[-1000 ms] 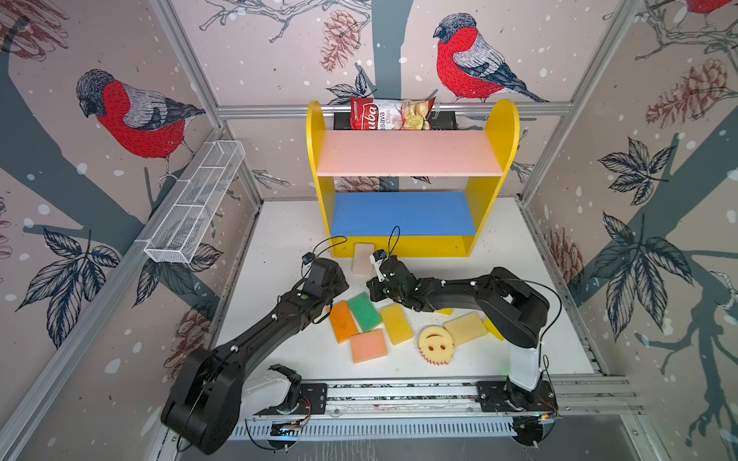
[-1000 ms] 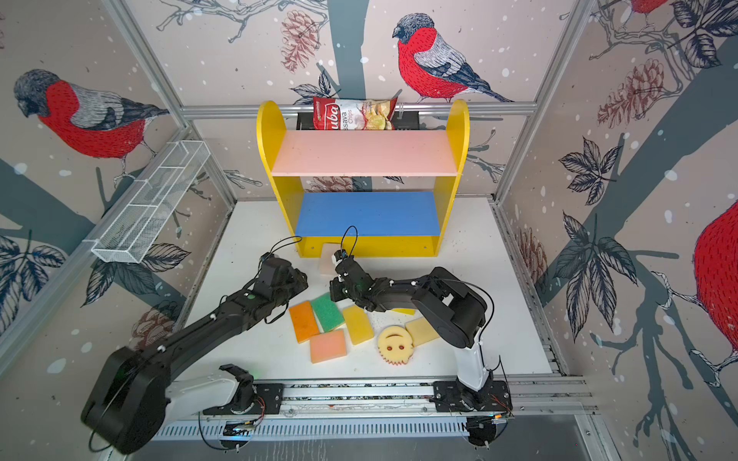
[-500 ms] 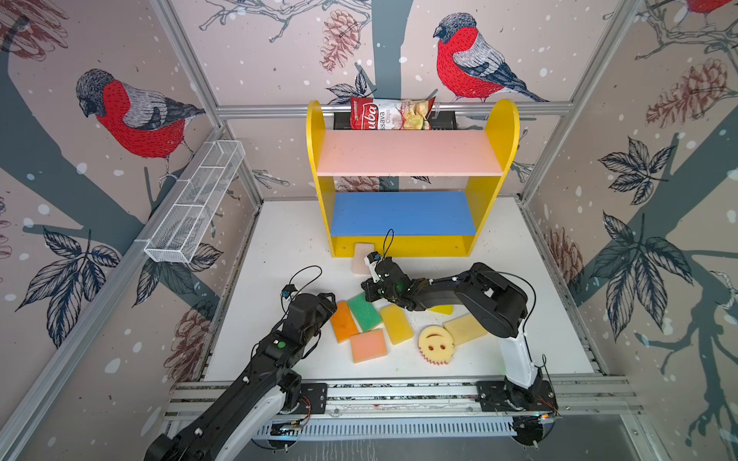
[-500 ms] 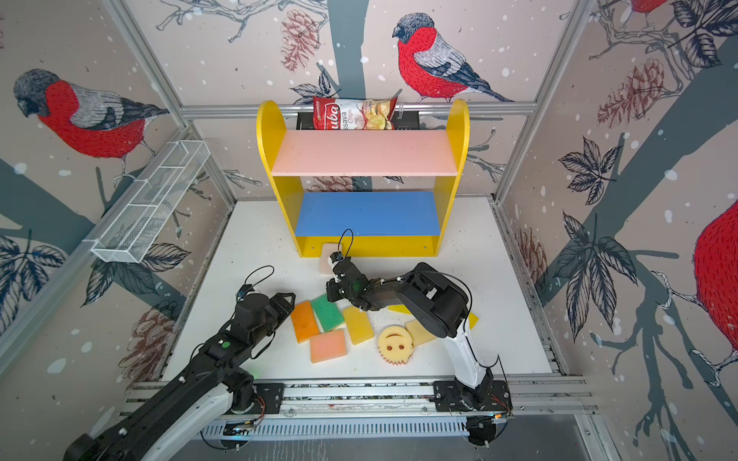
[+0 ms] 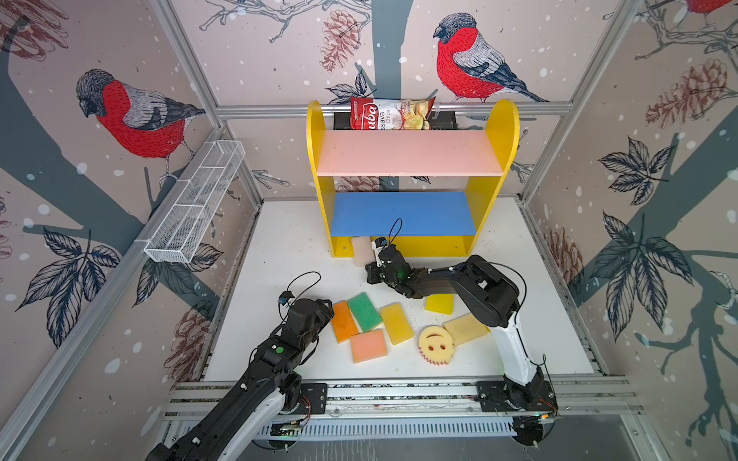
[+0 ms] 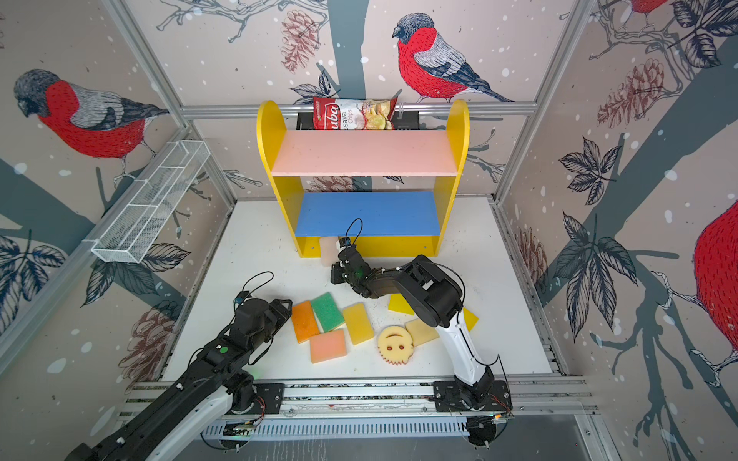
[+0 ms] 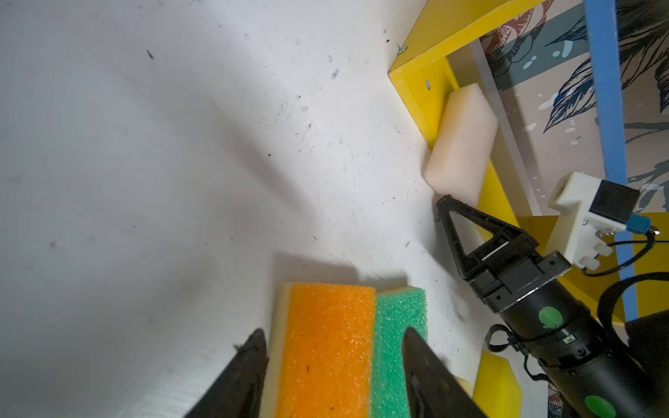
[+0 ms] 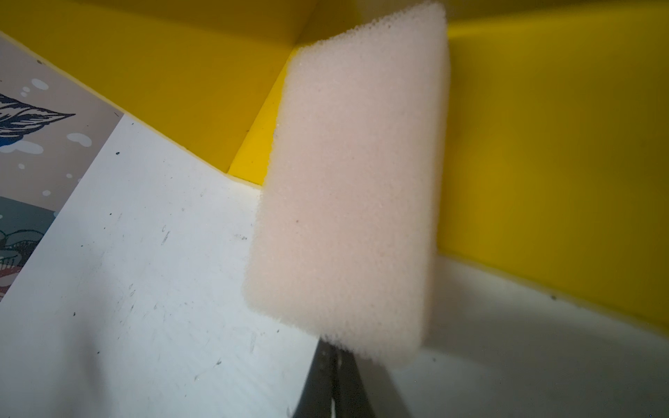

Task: Place and organize the cleaning sponges onto the shelf

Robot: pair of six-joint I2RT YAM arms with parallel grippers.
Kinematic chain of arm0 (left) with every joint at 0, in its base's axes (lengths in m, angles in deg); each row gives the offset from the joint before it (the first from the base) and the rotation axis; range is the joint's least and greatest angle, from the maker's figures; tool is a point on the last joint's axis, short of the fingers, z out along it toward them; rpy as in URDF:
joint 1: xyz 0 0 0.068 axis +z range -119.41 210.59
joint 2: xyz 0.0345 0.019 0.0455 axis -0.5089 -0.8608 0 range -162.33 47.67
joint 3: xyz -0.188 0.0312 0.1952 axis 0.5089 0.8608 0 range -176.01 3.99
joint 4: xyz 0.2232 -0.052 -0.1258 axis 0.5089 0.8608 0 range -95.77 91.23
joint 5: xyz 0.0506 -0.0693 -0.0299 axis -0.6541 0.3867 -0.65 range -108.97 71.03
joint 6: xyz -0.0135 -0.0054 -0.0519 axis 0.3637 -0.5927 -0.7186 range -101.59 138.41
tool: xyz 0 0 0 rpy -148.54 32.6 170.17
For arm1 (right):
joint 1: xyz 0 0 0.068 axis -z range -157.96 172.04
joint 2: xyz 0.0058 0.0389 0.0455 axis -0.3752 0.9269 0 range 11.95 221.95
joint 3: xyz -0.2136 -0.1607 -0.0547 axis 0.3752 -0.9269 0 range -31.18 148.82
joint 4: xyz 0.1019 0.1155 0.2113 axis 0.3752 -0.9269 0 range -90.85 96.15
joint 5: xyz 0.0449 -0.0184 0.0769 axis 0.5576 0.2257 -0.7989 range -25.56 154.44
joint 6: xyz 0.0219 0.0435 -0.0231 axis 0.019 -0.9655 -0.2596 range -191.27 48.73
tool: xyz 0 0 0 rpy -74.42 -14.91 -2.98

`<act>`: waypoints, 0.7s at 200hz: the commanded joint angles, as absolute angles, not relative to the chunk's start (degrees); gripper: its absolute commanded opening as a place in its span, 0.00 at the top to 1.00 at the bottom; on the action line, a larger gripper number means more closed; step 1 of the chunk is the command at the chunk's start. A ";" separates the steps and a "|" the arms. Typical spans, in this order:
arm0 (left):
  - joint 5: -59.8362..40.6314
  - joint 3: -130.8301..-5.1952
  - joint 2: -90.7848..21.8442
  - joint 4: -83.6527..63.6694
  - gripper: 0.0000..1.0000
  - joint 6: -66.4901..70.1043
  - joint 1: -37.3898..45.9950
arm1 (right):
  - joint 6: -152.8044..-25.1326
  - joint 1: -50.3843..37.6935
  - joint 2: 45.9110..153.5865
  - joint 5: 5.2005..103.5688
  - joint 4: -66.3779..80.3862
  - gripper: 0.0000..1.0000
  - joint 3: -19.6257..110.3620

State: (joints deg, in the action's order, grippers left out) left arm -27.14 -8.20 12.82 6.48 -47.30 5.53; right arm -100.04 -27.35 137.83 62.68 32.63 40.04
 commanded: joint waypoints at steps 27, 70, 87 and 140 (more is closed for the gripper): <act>-26.93 -7.29 9.84 1.91 0.40 -46.46 5.57 | -100.36 -27.06 138.93 64.00 34.21 0.99 42.28; -25.84 -7.44 6.48 -0.71 0.40 -45.77 5.54 | -99.66 -27.90 139.02 65.50 34.46 0.98 42.83; -26.12 -7.44 6.34 -0.77 0.40 -45.66 5.57 | -99.77 -27.99 139.54 66.57 34.90 0.96 43.72; -26.27 -7.00 8.04 0.94 0.40 -45.72 5.59 | -99.32 -28.98 140.82 71.73 35.79 0.93 45.52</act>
